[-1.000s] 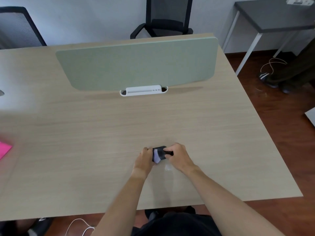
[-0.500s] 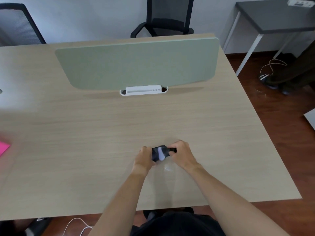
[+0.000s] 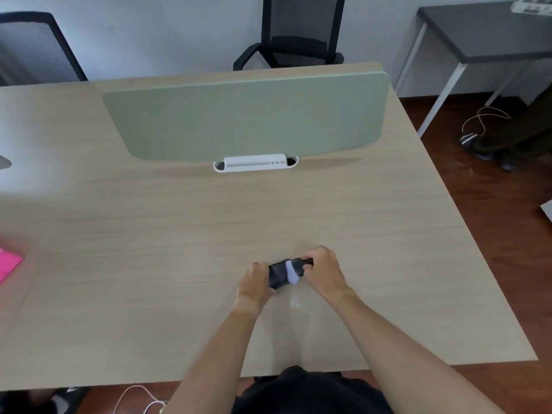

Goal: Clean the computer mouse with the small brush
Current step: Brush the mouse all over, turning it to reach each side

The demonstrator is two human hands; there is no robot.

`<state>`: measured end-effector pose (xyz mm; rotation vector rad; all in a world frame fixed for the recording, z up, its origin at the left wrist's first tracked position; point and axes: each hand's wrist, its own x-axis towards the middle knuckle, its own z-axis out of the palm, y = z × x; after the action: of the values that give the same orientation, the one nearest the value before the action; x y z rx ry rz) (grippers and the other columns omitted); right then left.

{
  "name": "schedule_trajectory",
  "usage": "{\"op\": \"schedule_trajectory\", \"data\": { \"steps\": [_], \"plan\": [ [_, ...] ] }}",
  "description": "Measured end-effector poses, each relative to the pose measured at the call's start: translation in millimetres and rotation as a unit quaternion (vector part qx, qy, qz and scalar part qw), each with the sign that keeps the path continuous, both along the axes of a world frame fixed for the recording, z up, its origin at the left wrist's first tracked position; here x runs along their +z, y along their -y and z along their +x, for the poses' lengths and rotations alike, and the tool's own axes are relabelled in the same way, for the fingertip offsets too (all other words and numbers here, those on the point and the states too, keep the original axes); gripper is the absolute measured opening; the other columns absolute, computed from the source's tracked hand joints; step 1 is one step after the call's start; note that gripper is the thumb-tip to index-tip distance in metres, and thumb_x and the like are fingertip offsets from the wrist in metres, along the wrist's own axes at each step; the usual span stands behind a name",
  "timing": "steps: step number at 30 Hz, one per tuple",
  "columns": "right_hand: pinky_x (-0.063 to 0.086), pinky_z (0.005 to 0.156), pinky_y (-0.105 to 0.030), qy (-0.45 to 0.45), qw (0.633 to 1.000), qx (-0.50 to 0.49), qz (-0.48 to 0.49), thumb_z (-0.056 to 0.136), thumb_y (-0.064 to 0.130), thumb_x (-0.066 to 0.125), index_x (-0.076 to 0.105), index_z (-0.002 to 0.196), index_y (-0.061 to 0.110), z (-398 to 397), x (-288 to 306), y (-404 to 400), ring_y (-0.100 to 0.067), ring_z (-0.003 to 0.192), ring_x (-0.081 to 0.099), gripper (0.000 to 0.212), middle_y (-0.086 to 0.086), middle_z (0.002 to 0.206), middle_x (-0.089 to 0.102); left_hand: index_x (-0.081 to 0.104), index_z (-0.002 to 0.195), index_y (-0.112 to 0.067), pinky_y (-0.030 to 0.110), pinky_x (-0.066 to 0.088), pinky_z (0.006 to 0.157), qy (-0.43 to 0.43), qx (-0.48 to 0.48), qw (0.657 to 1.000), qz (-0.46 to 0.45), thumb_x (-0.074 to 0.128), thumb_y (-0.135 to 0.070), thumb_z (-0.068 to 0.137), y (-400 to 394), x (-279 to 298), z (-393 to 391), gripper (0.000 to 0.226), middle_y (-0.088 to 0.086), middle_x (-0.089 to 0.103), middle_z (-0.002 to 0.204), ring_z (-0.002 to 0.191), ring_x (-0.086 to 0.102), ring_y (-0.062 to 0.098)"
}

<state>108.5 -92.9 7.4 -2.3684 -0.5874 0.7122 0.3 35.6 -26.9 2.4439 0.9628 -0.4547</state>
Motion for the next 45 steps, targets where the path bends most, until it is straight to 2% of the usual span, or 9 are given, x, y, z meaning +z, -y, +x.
{"op": "schedule_trajectory", "data": {
  "steps": [6,9,14,18,22,28,32,37,45],
  "plan": [
    [0.038,0.053,-0.003,-0.089,0.995,0.028,0.039,0.075,0.0,0.061,0.078,0.09,0.007,4.2,10.9,-3.5,-0.004,0.069,0.059,0.024,0.0,0.081,0.066,0.059,0.093,-0.007,0.033,0.045,0.065,0.001,-0.017,1.0,0.001,0.065,-0.015,0.076,-4.6,-2.4,1.2,0.02,0.01,0.06,0.097,0.092,0.064,0.031],
    [0.044,0.055,-0.008,-0.095,0.995,0.027,0.025,0.077,0.0,0.061,0.077,0.094,0.005,-0.2,3.8,-9.0,-0.016,0.077,0.062,0.024,-0.003,0.084,0.068,0.061,0.092,-0.004,0.033,0.047,0.065,0.014,-0.023,1.0,0.007,0.055,-0.027,0.075,-4.7,-1.0,1.4,0.029,0.011,0.063,0.093,0.088,0.066,0.031],
    [0.056,0.063,-0.042,-0.022,0.998,-0.02,-0.05,0.062,-0.004,0.047,0.069,0.072,-0.004,15.0,2.0,-2.3,-0.033,0.073,0.065,0.025,-0.023,0.085,0.069,0.06,0.096,-0.006,0.033,0.042,0.061,0.022,-0.021,1.0,-0.007,0.077,-0.018,0.064,-9.5,0.5,-1.2,0.037,0.01,0.062,0.1,0.088,0.063,0.03],
    [0.054,0.064,-0.038,-0.018,0.998,-0.049,-0.035,0.068,-0.005,0.048,0.07,0.073,-0.002,17.0,5.3,-5.7,-0.033,0.081,0.065,0.023,-0.018,0.085,0.071,0.061,0.097,-0.009,0.03,0.04,0.062,0.029,-0.039,0.999,-0.001,0.08,-0.021,0.064,-11.8,0.1,-3.8,0.04,0.008,0.061,0.101,0.089,0.063,0.029],
    [0.042,0.062,-0.012,-0.076,0.997,-0.024,0.0,0.084,-0.003,0.054,0.074,0.089,0.004,1.8,5.5,-20.9,-0.018,0.084,0.06,0.023,-0.007,0.091,0.067,0.061,0.099,-0.01,0.032,0.046,0.066,0.035,-0.055,0.998,-0.008,0.078,-0.019,0.065,-14.9,-2.9,-6.7,0.039,0.007,0.061,0.104,0.09,0.062,0.029],
    [0.051,0.067,-0.037,0.008,0.996,-0.063,-0.07,0.08,-0.003,0.047,0.063,0.078,-0.003,-3.1,6.0,-23.1,-0.034,0.078,0.061,0.016,-0.017,0.094,0.063,0.059,0.111,-0.01,0.036,0.051,0.082,0.03,-0.11,0.993,-0.006,0.079,-0.026,0.069,-27.9,-9.5,-6.6,0.049,0.007,0.059,0.112,0.101,0.06,0.029],
    [0.044,0.067,-0.035,0.066,0.991,-0.074,-0.09,0.084,-0.001,0.048,0.065,0.089,-0.005,-5.2,11.3,-29.8,-0.034,0.082,0.058,0.018,-0.016,0.101,0.056,0.059,0.111,-0.01,0.037,0.05,0.081,0.029,-0.122,0.992,-0.006,0.081,-0.026,0.068,-30.2,-11.4,-6.8,0.051,0.008,0.059,0.113,0.102,0.06,0.029],
    [0.055,0.083,-0.038,-0.02,0.999,-0.037,-0.021,0.087,0.0,0.051,0.074,0.089,-0.001,-7.4,-4.9,-40.6,-0.029,0.093,0.065,0.023,-0.016,0.098,0.071,0.06,0.111,-0.014,0.036,0.051,0.081,0.02,-0.13,0.991,-0.01,0.082,-0.022,0.067,-31.0,-10.1,-4.6,0.05,0.006,0.06,0.112,0.099,0.061,0.028],
    [0.044,0.066,-0.035,0.073,0.994,-0.018,-0.079,0.09,-0.001,0.046,0.065,0.088,-0.005,6.5,-0.4,-34.9,-0.036,0.083,0.059,0.019,-0.017,0.098,0.054,0.058,0.115,-0.018,0.038,0.051,0.082,0.019,-0.12,0.992,0.031,0.065,-0.007,0.078,-23.5,-8.9,-4.5,0.039,0.007,0.057,0.112,0.098,0.061,0.031]
  ]
}}
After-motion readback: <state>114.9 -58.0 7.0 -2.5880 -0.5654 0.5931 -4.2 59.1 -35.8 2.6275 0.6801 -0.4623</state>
